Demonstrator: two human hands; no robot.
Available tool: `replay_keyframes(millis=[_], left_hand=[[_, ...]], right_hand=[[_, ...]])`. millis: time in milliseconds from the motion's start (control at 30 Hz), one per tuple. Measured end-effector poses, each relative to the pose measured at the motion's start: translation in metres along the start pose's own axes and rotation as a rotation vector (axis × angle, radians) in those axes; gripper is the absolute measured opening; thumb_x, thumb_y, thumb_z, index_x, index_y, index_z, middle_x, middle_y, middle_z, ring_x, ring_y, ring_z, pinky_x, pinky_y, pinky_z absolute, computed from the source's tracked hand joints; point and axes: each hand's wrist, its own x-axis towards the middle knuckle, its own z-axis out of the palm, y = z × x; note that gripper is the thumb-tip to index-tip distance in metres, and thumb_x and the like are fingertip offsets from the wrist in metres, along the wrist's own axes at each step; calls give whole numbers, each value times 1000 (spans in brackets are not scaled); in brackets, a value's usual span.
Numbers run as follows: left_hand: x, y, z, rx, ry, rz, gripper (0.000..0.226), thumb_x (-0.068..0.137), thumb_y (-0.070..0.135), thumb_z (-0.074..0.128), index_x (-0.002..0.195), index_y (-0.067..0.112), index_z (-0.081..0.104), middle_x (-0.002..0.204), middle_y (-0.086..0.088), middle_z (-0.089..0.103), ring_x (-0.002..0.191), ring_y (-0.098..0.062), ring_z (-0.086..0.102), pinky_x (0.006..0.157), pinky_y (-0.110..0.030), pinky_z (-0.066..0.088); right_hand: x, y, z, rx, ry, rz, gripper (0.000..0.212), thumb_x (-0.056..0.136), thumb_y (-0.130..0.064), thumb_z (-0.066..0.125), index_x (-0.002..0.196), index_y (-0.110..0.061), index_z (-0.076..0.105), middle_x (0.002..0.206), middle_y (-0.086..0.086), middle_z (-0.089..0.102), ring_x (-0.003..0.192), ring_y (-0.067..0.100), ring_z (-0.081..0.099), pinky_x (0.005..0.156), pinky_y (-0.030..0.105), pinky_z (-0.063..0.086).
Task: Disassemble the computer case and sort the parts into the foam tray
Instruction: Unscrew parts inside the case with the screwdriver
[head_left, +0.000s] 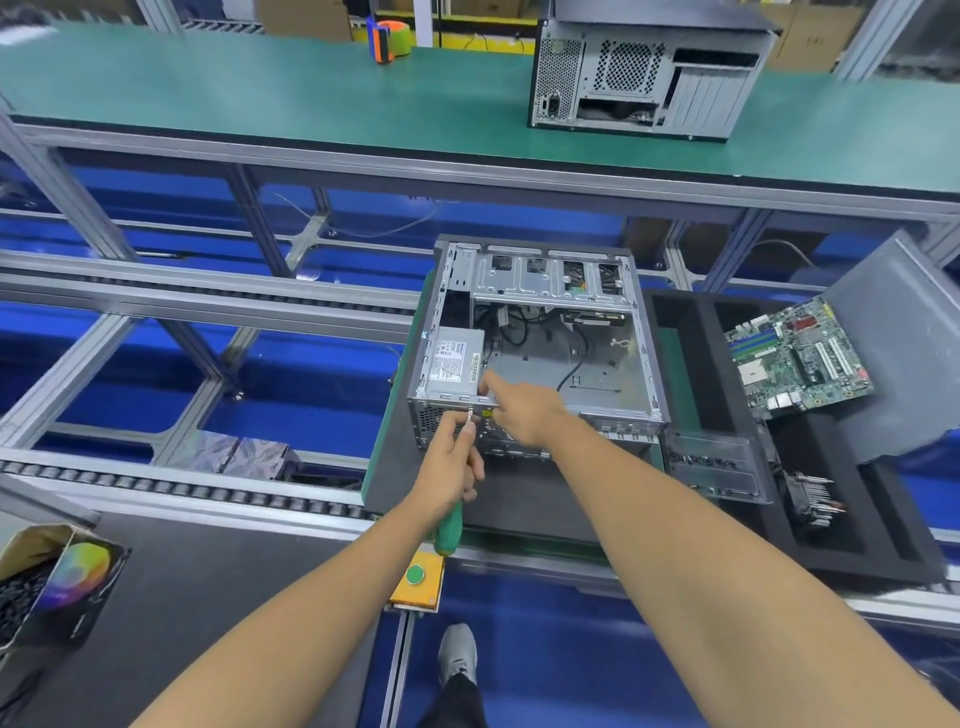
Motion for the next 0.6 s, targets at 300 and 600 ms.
replay_keyframes(millis=[300,600], left_hand=[[-3,17,12,-275,29,-152,32,113,30,33,123,8,55,59,-5,47,43,-12,28,40,-19,26],[12,12,21,441,257,-46,26,109,36,32,94,18,44,83,-16,69,77,-36,65,73,-51,58]], right_hand=[[-1,0,1,-9,27,-11,26,99,-21,45,124,-23,38,75,-2,55,76,29,57,58,34,31],[-8,-7,-4,-17,33,9,26,102,-19,42,128,-21,38,81,4,59,75,30,57,64,35,37]])
